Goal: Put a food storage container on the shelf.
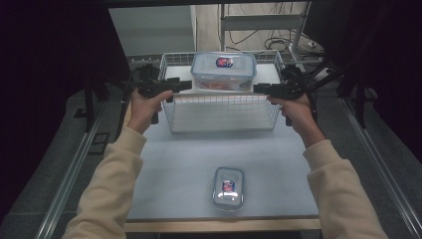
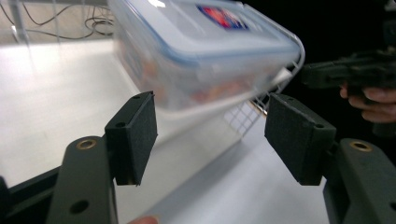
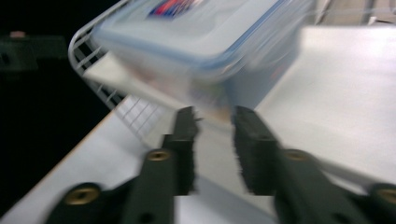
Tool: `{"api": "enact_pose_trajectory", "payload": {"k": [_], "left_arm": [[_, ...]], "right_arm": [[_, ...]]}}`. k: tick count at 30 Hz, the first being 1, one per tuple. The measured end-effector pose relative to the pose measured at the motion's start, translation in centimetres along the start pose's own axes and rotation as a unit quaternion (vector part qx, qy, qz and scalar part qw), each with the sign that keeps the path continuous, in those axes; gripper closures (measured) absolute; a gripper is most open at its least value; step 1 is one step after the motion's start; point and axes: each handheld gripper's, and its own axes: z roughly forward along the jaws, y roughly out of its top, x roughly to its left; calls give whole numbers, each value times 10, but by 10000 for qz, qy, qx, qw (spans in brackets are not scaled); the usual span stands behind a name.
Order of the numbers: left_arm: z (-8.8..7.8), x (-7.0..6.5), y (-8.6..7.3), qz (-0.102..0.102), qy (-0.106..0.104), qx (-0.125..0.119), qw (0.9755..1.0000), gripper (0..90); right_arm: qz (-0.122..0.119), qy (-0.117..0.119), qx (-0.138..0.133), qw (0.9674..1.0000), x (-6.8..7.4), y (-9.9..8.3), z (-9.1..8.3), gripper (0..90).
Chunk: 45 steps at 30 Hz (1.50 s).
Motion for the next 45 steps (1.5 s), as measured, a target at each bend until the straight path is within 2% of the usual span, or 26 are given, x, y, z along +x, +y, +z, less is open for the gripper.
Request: {"api": "enact_pose_trajectory", "payload": {"k": [4, 5, 7, 10, 13, 17, 18, 28, 35, 40, 41, 42, 45], "left_arm": [[-5, -8, -18, 90, -126, 6, 9999, 340], [-5, -8, -18, 90, -126, 6, 9999, 340], [-6, -9, -28, 91, -224, 61, 9997, 338], [-6, -8, -37, 42, -321, 73, 9995, 340], [-5, -7, -44, 1, -405, 89, 9991, 341], [-5, -6, -48, 21, -399, 126, 9991, 340], [-4, -6, -50, 6, -393, 132, 9991, 338], [-2, -5, -57, -39, -420, 193, 9989, 335], [-3, -3, -62, -53, -386, 228, 9990, 335], [-5, -5, -73, -87, -349, 267, 9990, 335], [-5, -5, -73, -87, -349, 267, 9990, 335], [-6, -6, -78, -85, -307, 288, 9991, 336], [-7, -8, -88, -56, -240, 316, 9992, 337]], "right_arm": [[-245, 137, 114, 9995, 8, -6, 14, 886], [-307, 179, 124, 9993, 10, -7, 18, 896], [-385, 218, 161, 9989, 13, -6, 27, 898], [-390, 253, 174, 9988, 13, -5, 39, 899], [-379, 177, 165, 9990, 9, -4, 47, 899], [-285, 170, 92, 9994, 3, -3, 50, 900], [-243, 92, 43, 9997, -1, -3, 51, 900], [-84, -9, -56, 9999, -9, 6, 51, 900], [-138, 110, -119, 9998, -2, 1, 45, 900], [-271, 304, -208, 9990, 7, -15, 24, 900], [-271, 304, -208, 9990, 7, -15, 24, 900], [-280, 378, -204, 9987, 9, -28, 16, 900], [-306, 453, -152, 9984, 10, -46, 7, 899]]}}
